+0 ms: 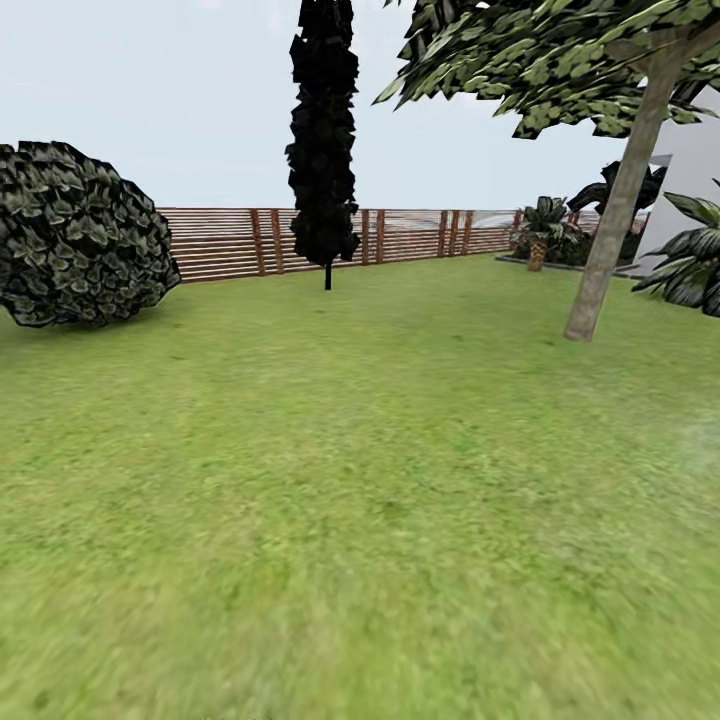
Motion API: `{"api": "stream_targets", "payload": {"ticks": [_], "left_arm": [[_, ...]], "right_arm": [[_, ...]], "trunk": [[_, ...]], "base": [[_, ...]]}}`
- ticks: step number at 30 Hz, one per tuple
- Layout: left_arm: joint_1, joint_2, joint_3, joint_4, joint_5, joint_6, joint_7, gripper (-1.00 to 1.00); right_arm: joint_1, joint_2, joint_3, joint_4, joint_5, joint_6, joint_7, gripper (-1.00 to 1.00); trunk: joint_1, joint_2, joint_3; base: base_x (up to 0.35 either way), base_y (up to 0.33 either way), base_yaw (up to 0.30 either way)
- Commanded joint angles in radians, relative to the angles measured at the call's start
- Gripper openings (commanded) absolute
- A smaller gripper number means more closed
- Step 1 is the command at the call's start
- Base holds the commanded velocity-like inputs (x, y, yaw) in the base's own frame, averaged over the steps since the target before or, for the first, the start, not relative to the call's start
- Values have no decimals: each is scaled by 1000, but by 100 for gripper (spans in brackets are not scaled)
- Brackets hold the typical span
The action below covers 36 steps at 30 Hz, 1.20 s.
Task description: Take the three Easter eggs out of the wicker basket on the lawn in the garden, then place them on the lawn next to a single tree (choose any tree) so that all three eggs are next to the same tree and none are left in the basket.
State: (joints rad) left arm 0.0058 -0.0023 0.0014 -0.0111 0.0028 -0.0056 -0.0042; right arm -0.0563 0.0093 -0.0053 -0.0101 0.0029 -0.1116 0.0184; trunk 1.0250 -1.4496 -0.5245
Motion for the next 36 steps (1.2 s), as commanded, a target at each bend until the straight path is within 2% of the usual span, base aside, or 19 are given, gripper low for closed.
{"api": "stream_targets", "payload": {"ticks": [1,16,36], "left_arm": [[0,0,0,-1,0,-1,0,100],[0,0,0,-1,0,-1,0,100],[0,-1,0,-1,0,-1,0,100]], "right_arm": [[-1,0,-1,1,0,-3,2,100],[-1,0,-1,1,0,-3,2,100],[-1,0,1,1,2,-3,2,100]], "trunk": [[0,0,0],[0,0,6],[0,0,-13]], "base": [[0,0,295],[0,0,295],[0,0,254]]}}
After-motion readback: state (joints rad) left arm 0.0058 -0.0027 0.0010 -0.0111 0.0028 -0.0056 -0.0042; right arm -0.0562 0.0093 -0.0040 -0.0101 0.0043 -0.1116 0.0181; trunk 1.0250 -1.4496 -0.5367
